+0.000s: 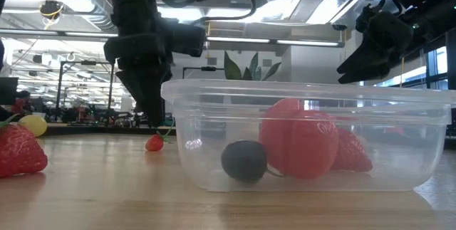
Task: Pick and placing Produce into tupperware
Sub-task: Put the red strawberry in the bin
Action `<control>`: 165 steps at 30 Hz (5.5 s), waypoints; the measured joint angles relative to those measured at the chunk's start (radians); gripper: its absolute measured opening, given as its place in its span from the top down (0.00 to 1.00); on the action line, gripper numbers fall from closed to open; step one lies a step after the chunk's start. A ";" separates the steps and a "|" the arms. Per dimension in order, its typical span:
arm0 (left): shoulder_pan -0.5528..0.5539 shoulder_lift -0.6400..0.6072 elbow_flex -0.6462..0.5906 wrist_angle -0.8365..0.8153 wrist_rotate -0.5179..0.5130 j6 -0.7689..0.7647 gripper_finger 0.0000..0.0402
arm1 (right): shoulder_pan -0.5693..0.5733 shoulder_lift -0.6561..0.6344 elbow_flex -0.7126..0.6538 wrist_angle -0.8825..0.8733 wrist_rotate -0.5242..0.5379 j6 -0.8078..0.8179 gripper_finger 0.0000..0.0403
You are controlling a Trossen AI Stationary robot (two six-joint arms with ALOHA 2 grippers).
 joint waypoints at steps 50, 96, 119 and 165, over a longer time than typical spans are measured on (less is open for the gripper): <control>0.005 0.046 -0.129 0.153 0.062 0.004 0.81 | 0.000 0.000 0.000 0.000 0.000 0.004 0.23; -0.147 0.218 0.316 0.289 0.120 0.045 0.82 | 0.001 0.000 0.000 0.019 -0.007 0.164 0.23; -0.147 0.269 0.317 0.273 0.164 -0.006 0.74 | 0.001 0.000 0.000 0.018 -0.027 0.159 0.23; -0.165 0.267 0.732 -0.485 0.305 0.015 0.30 | 0.001 0.000 0.000 0.018 -0.027 0.160 0.23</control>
